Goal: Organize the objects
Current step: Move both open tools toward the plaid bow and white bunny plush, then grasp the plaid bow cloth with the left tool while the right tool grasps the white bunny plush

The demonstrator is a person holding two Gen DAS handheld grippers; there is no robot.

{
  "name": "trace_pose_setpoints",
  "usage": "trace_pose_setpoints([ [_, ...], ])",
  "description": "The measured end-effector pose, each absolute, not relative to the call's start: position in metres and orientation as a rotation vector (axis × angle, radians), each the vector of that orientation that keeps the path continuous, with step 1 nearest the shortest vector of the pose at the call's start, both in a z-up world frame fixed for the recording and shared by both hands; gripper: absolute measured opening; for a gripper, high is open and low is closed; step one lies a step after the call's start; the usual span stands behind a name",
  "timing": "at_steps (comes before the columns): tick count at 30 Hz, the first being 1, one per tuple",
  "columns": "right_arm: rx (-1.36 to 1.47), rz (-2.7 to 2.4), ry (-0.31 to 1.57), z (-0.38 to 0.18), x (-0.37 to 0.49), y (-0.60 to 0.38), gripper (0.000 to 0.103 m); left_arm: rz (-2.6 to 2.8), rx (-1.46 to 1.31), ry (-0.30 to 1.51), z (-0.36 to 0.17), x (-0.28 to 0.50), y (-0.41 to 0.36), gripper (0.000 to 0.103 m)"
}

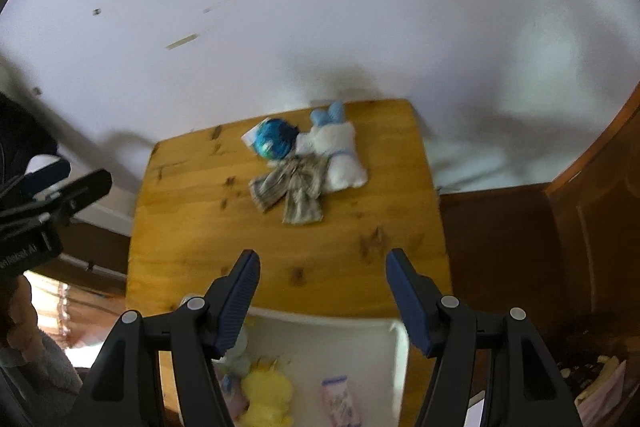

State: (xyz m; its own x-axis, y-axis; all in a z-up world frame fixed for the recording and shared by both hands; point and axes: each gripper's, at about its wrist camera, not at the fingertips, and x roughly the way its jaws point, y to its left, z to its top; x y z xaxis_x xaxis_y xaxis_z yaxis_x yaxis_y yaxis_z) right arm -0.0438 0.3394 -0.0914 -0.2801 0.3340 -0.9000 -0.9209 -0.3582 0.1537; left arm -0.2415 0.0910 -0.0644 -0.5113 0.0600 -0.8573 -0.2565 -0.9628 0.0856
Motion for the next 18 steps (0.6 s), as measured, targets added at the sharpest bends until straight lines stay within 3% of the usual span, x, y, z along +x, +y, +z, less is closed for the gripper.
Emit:
trace_pose_setpoints([
  [10, -0.993, 1.731, 0.956, -0.139, -0.070, 0.432, 0.066, 2.477, -1.563, 0.175, -0.141, -0.333, 0.111, 0.091],
  [18, -0.932, 1.698, 1.084, -0.206, -0.080, 0.493, 0.066, 2.349, -1.821, -0.205, -0.243, -0.389, 0.112, 0.091],
])
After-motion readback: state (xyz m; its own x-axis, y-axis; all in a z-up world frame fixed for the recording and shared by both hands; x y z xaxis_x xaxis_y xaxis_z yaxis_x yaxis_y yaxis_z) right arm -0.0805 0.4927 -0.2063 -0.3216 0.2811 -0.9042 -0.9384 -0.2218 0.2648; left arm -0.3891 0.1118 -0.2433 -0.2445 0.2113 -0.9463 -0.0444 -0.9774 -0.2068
